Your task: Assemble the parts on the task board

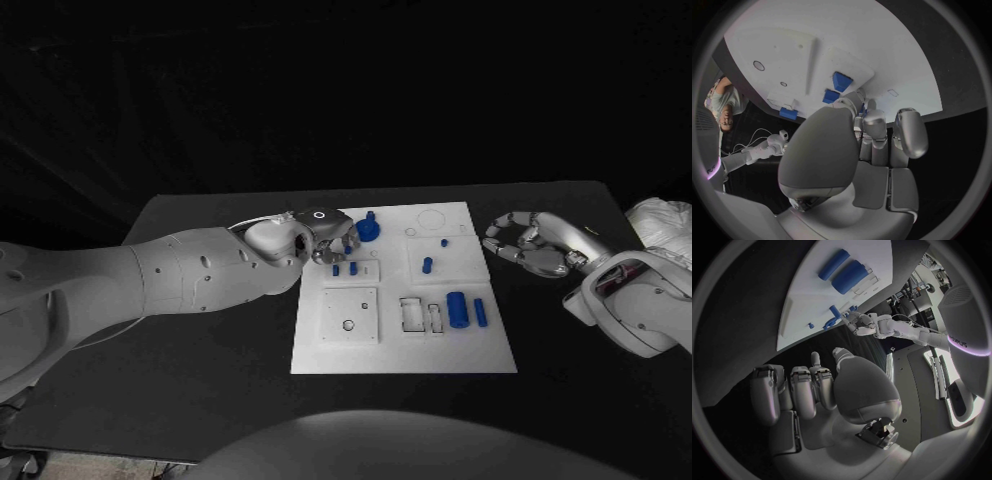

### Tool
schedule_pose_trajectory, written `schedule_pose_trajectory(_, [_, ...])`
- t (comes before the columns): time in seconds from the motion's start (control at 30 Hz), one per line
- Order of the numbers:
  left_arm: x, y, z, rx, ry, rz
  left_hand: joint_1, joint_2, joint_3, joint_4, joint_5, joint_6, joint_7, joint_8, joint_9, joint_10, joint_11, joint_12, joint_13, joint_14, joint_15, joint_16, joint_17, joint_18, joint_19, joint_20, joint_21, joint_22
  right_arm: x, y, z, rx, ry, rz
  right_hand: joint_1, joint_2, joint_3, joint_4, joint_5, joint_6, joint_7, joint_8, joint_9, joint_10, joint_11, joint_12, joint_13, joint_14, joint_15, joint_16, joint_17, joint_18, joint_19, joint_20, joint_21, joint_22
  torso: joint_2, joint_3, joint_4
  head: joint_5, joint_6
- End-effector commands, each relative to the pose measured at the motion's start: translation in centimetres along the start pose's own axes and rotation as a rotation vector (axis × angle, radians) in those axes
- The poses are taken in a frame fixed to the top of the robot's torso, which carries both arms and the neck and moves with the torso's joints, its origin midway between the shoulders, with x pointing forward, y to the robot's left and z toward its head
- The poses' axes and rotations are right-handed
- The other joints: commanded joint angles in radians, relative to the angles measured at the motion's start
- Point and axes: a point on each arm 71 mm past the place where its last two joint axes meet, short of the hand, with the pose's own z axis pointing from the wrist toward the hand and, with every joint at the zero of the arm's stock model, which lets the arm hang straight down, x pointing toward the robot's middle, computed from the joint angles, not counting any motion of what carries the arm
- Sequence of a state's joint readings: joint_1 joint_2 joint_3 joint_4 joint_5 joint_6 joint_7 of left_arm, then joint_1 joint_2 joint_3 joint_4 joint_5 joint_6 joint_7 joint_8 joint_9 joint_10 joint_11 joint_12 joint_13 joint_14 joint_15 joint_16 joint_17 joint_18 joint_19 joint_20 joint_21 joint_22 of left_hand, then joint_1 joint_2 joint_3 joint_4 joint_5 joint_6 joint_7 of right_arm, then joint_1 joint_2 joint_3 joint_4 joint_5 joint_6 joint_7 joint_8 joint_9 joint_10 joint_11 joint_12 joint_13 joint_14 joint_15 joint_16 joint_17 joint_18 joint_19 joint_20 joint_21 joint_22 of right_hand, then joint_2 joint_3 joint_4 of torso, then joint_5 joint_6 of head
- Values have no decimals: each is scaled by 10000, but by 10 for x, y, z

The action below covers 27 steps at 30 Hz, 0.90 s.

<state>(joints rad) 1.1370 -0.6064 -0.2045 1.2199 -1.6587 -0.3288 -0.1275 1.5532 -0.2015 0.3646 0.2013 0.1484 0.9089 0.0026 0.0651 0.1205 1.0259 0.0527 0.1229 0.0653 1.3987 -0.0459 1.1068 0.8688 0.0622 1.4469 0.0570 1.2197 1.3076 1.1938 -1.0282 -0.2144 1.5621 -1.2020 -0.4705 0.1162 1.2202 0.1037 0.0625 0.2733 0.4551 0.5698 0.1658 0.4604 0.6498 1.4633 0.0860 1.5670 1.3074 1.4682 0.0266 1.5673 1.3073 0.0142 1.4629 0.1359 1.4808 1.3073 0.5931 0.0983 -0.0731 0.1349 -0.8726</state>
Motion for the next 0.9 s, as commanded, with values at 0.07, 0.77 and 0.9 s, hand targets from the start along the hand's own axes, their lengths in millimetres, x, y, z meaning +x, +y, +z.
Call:
schedule_pose_trajectory(0.07, [-7, 0, -3, 396, -988, -166, 88, -51, -641, 162, -206, -1204, -479, -10, -310, -844, 43, -127, 28, -69, 61, -26, -42, 118, -53, 75, -126, 1636, 0, 0, -1, -23, 22, -33, 129, -22, 21, 6, 27, -26, -20, 65, 1, 1075, 46, 38, 2634, 1026, 55, 34, 2635, 175, 180, 61, -58, 2217, -5, 0, 0, 2, 0])
schedule_pose_trajectory(0.77, [-43, 59, -39, -671, -2832, -22, 618, 132, -1683, 868, -189, -662, -832, 521, -358, -1711, 34, 691, 17, 254, 47, 788, 854, 118, 11, 133, -178, 1657, -23, 8, 2, -384, -761, -323, 1022, -414, 116, -600, -567, 96, -184, 42, -221, 1075, -162, 38, 2634, 1026, -177, 34, 2635, 154, 258, -83, 7, 2245, 11, -43, 23, 16, 0])
schedule_pose_trajectory(0.9, [-66, 74, -47, -1033, -3325, -103, 248, 32, -1689, 906, -184, -179, -767, 583, -379, -2130, -27, 723, -8, 513, -11, 1438, 1731, 122, 9, 58, -244, 1643, -43, 23, 12, -871, -1053, -766, 1648, -793, 126, -768, -1173, 765, -373, -1036, -1497, -1265, -548, -2974, 124, 1026, -593, 34, 2635, 247, -2, -437, -378, 2089, -12, -53, 42, -102, 0])
